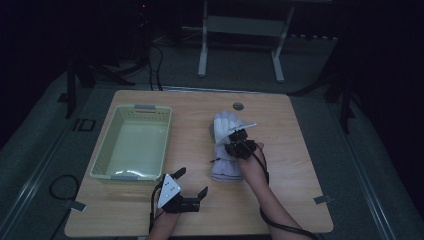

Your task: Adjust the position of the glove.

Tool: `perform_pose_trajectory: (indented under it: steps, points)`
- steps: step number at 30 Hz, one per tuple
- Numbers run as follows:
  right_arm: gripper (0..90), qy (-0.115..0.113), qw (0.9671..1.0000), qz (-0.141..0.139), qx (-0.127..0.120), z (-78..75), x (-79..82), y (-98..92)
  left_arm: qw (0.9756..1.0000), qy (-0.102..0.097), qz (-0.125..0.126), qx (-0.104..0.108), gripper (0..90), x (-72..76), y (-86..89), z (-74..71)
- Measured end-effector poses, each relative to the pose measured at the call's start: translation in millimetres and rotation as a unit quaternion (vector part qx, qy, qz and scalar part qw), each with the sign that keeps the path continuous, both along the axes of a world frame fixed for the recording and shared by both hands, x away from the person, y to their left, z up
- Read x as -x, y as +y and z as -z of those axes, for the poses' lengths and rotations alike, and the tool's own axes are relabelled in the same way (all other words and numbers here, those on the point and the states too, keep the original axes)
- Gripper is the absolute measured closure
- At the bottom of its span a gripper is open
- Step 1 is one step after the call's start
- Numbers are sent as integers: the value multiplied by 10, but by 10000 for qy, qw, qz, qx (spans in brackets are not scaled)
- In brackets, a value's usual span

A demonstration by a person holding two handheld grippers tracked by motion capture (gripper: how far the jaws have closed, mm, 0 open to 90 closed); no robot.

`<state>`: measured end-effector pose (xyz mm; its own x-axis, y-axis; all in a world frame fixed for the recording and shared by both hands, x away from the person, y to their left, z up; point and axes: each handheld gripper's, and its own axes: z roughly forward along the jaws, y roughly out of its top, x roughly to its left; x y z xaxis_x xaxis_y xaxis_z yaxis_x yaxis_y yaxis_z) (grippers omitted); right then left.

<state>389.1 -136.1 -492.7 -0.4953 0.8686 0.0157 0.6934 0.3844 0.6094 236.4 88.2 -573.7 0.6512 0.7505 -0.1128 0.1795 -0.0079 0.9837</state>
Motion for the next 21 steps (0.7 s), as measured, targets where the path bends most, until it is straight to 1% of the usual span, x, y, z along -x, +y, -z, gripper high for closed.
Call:
perform_pose_trajectory:
  steps: [4, 6, 10, 13, 15, 18, 21]
  points:
    - [781, 53, 9998, -169, 56, 42, -2, -31, 10000, 0, 4, 5, 11, 0, 1, 0]
    - [780, 88, 9998, -176, 14, 42, 9, -66, 10000, 3, 1, -3, 11, 0, 2, 0]
    - [777, 117, 9997, -233, 23, 46, 35, -126, 10000, -10, -6, -14, 11, 2, 1, 0]
    - [766, 75, 9997, -242, 72, 28, 68, -157, 10000, -10, -8, -25, 11, 3, -1, 0]
    - [728, 35, 9996, -264, 100, 23, 85, -161, 10000, -5, -6, -22, 11, 1, 0, 0]
    - [663, 3, 9994, -329, 70, 13, 87, -163, 10000, 10, -10, -10, 11, -1, 4, -1]
    - [536, -94, 9989, -452, 33, 0, 99, -163, 10000, 13, -8, -3, 11, -2, 6, 0]
